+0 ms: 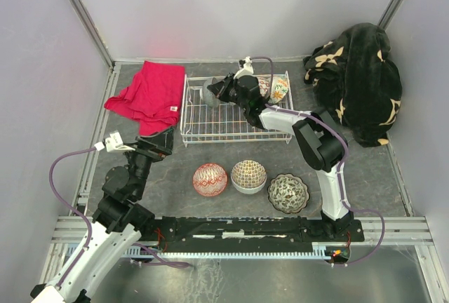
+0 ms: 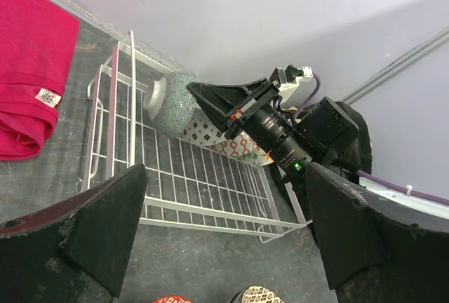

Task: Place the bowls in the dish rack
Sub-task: Turn the bowl upside down on the dish rack.

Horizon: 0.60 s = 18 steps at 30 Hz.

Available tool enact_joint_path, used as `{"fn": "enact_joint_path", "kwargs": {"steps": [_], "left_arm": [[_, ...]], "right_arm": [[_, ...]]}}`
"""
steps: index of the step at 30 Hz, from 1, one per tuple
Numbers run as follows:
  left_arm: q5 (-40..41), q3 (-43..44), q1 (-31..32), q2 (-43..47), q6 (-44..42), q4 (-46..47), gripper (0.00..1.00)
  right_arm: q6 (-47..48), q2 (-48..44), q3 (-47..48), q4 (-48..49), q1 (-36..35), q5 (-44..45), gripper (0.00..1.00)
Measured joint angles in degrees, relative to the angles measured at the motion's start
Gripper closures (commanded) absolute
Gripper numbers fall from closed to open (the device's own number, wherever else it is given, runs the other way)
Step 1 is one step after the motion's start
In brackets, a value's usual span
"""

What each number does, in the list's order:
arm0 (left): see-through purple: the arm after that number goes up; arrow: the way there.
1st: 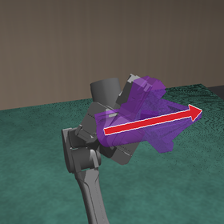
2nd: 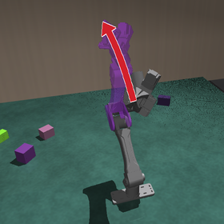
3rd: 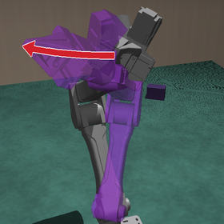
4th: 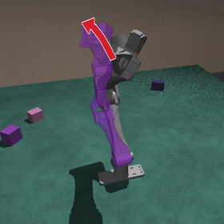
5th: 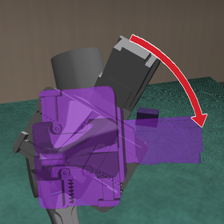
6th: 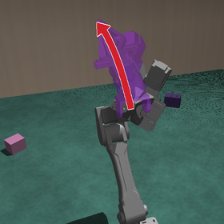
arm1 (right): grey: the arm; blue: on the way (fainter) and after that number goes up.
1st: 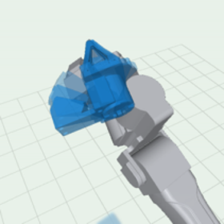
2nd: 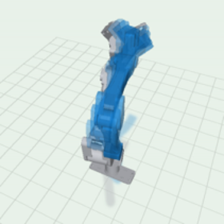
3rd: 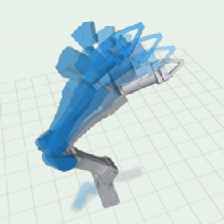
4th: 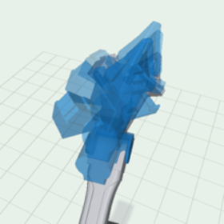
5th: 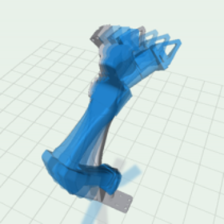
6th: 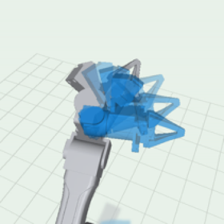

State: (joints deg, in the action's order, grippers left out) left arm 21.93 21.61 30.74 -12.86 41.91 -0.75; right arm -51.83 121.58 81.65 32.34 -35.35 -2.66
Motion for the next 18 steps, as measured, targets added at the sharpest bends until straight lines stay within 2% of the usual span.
{"fn": "enact_joint_path", "kwargs": {"steps": [18], "left_arm": [[0.0, -0.3, 0.0, -0.2, 0.0, 0.0, 0.0]], "right_arm": [[2.0, -4.3, -5.9, 1.5, 0.0, 0.3, 0.98]]}}
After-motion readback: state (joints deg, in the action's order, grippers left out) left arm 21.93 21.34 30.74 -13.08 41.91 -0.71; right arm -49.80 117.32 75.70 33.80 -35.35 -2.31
